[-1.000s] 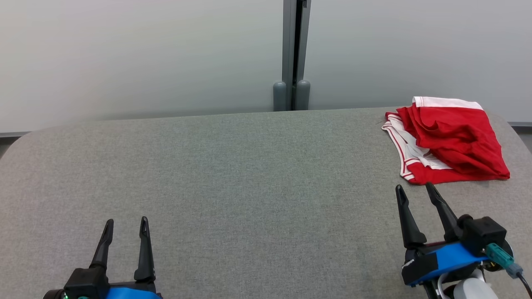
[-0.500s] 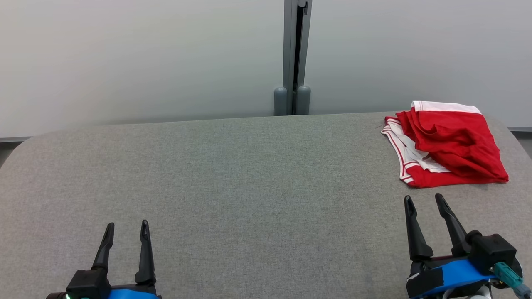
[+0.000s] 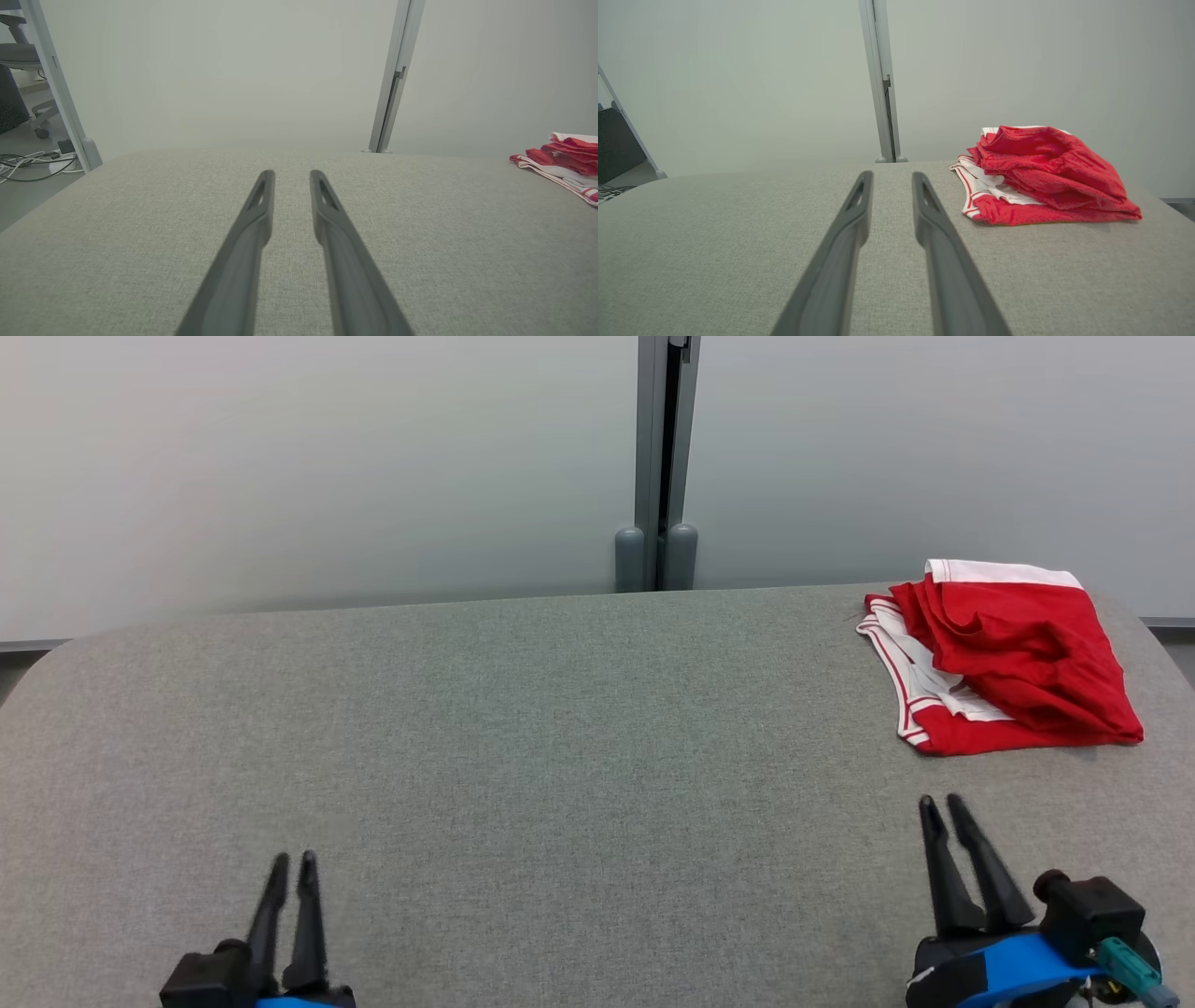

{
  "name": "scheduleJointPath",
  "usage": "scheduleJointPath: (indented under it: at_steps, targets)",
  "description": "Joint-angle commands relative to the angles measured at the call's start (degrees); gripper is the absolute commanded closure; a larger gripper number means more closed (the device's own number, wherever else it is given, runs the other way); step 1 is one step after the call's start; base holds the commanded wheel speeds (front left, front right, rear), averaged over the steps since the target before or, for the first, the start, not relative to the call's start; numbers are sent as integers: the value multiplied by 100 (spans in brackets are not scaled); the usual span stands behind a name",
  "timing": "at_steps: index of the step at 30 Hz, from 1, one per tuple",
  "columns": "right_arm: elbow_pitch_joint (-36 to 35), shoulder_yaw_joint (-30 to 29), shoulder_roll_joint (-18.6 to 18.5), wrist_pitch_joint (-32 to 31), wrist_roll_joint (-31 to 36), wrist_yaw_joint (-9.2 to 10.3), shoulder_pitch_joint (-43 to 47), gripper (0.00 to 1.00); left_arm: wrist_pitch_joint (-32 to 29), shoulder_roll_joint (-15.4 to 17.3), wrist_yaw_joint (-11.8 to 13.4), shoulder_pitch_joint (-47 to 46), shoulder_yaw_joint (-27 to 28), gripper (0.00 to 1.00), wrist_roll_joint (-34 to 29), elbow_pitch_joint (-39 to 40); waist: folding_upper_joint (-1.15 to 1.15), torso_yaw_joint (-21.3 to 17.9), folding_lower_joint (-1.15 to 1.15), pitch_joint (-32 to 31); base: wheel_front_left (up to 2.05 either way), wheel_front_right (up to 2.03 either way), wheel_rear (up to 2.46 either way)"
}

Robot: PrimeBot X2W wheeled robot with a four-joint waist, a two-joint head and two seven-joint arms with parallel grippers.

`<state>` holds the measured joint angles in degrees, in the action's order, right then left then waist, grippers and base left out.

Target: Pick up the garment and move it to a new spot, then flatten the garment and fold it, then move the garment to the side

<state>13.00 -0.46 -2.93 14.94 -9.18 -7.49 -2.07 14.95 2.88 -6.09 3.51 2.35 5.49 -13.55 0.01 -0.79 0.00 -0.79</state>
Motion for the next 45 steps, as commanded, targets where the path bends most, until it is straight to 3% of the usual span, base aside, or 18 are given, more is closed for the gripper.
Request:
scheduleJointPath:
  at_steps: [1,4,20,45]
  targets:
    - [45,-1,2,-13,-22,1,13,100,-20,-4,0,4,11,100,23,-55,-1,0,0,0,0,0,0]
    - [179,-6,11,-51,-100,0,62,100,-64,-17,-2,50,25,100,96,-201,-1,1,0,1,0,0,0]
    - [151,-145,8,-520,-1930,0,-58,100,-528,-11,-34,-189,113,100,2011,-155,-1,11,0,14,0,0,0]
    - [121,-308,3,-1079,-4124,0,-205,100,-1081,-1,-76,-484,216,100,4304,-104,-1,28,0,34,0,0,0]
